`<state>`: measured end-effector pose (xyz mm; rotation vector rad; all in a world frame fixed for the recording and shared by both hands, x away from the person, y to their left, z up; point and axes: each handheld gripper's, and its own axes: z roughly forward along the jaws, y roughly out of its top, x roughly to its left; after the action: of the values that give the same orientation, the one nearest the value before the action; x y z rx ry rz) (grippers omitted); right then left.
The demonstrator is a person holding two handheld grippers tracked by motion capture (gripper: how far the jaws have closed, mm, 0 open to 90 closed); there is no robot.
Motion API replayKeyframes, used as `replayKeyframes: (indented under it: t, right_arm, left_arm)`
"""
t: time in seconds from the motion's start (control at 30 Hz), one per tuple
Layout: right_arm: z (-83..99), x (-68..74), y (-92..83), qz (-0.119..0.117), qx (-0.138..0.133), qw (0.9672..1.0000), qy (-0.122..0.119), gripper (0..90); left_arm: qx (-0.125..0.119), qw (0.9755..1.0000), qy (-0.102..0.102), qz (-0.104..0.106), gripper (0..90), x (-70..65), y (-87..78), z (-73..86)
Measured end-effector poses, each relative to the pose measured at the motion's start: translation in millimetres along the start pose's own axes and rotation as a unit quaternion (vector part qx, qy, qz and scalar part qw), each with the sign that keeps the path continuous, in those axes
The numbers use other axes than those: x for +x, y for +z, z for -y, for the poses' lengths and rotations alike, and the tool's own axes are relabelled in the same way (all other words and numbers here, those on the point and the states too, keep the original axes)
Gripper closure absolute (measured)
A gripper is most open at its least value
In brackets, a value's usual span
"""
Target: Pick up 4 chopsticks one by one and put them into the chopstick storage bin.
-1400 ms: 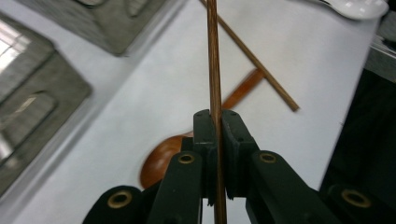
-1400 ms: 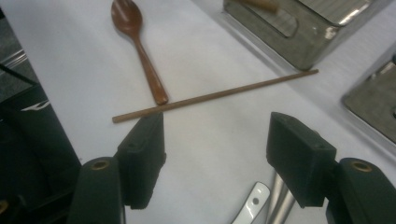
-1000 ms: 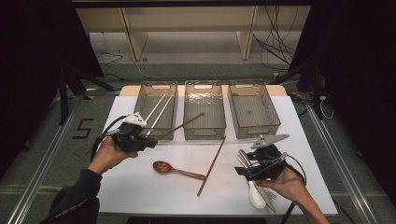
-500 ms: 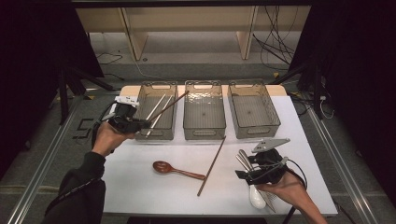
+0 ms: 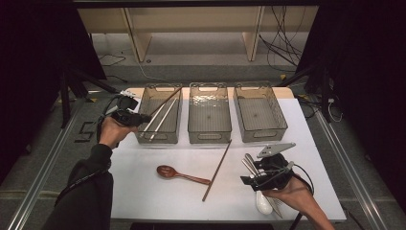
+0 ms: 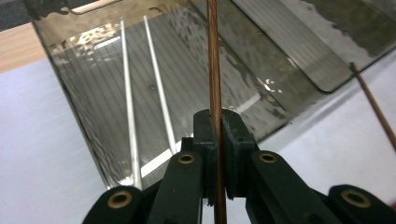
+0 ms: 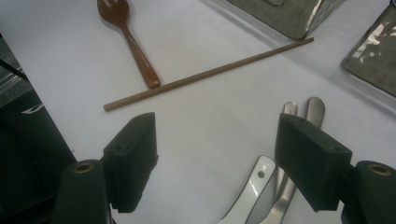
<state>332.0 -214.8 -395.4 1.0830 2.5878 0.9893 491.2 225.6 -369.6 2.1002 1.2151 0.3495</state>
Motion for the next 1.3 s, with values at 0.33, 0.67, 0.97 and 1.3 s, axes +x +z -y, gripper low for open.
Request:
replayKeyframes:
  t: [0.33, 0.67, 0.97, 1.3]
  right_arm:
    - [0.4, 0.0, 0.5, -0.002, 0.0, 1.0, -0.002, 30.5]
    - [0.4, 0.0, 0.6, -0.004, 0.0, 1.0, -0.001, 30.5]
    - [0.6, 0.4, 1.1, -0.007, 0.003, 1.0, -0.002, 30.9]
    - [0.8, -0.1, 0.4, -0.006, 0.003, 1.0, -0.001, 31.3]
  left_arm:
    - [0.01, 0.9992, -0.035, -0.017, 85.1, 12.0, 21.4, -4.8]
    - [0.026, 0.9975, -0.061, -0.025, 85.0, 21.7, 39.8, -4.5]
    - [0.012, 0.9972, -0.07, -0.022, 73.7, 16.3, 50.5, -11.3]
    - [0.003, 0.9981, -0.062, -0.002, 47.5, 2.7, 35.1, -13.1]
